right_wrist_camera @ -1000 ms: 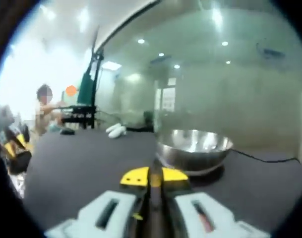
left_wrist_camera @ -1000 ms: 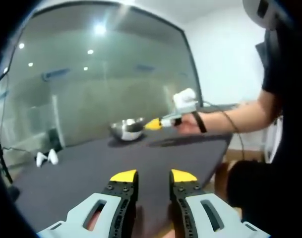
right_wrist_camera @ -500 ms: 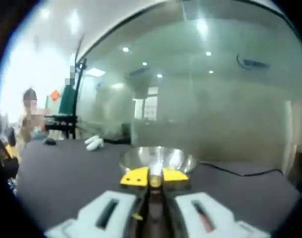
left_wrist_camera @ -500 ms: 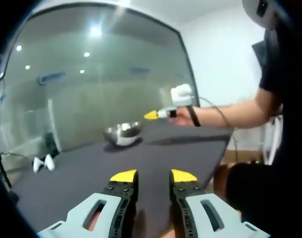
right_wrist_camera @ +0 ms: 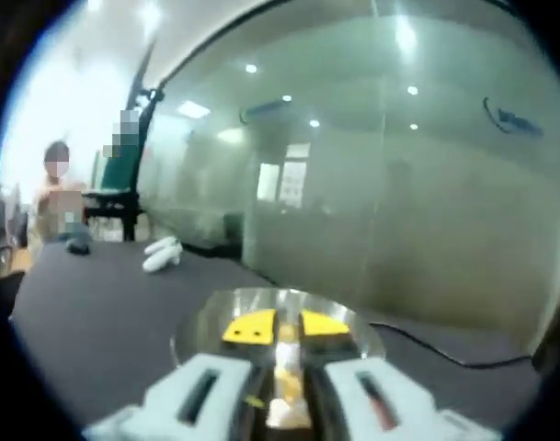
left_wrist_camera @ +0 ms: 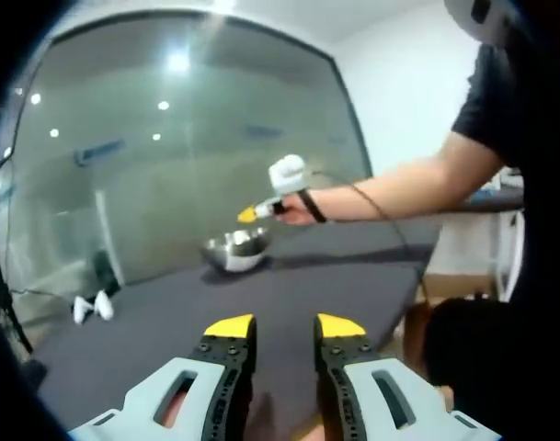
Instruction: Pick up the QQ candy scattered on the table and place it into the stainless steel bowl on the table
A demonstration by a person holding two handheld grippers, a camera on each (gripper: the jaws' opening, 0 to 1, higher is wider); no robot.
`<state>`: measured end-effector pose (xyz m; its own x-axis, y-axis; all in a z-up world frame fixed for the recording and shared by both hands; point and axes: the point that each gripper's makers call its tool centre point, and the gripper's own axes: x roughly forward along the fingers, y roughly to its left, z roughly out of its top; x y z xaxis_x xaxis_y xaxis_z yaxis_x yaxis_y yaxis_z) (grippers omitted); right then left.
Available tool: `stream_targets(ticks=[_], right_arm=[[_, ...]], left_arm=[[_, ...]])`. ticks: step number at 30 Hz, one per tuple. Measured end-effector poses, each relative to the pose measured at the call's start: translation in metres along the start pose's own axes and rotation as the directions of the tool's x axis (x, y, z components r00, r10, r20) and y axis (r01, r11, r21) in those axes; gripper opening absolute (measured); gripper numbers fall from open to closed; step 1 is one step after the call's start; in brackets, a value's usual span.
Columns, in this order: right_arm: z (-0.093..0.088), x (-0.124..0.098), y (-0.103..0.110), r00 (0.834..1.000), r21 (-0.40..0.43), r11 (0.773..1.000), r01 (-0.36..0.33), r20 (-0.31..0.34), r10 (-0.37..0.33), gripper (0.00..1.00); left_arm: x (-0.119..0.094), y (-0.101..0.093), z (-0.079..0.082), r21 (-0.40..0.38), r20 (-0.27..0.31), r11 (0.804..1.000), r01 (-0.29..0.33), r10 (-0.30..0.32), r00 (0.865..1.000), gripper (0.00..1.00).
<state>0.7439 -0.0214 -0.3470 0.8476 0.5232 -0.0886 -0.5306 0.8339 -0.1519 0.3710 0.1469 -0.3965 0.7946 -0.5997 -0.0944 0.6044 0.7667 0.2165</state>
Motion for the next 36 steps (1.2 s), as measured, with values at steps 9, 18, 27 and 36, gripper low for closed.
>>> stream_targets(ticks=[9,18,27,36], right_arm=[[-0.005,0.007,-0.001,0.999,0.075,0.996,-0.038,-0.015,0.039,0.26],[0.0,-0.012,0.006,1.0,0.075,0.997,-0.029,0.0,0.029,0.22],[0.005,-0.066,0.023,0.999,0.038,0.998,-0.05,-0.019,0.05,0.25],[0.006,-0.167,0.035,0.996,0.019,0.996,-0.084,0.035,0.084,0.25]], left_arm=[[-0.003,0.009,-0.004,-0.014,-0.012,1.0,-0.014,0.014,1.0,0.26],[0.002,0.003,-0.004,-0.008,-0.015,1.0,0.01,-0.01,1.0,0.26],[0.008,0.015,-0.003,-0.019,-0.012,1.0,-0.02,0.02,1.0,0.27],[0.022,0.021,0.003,-0.044,0.008,0.998,-0.033,0.033,0.999,0.29]])
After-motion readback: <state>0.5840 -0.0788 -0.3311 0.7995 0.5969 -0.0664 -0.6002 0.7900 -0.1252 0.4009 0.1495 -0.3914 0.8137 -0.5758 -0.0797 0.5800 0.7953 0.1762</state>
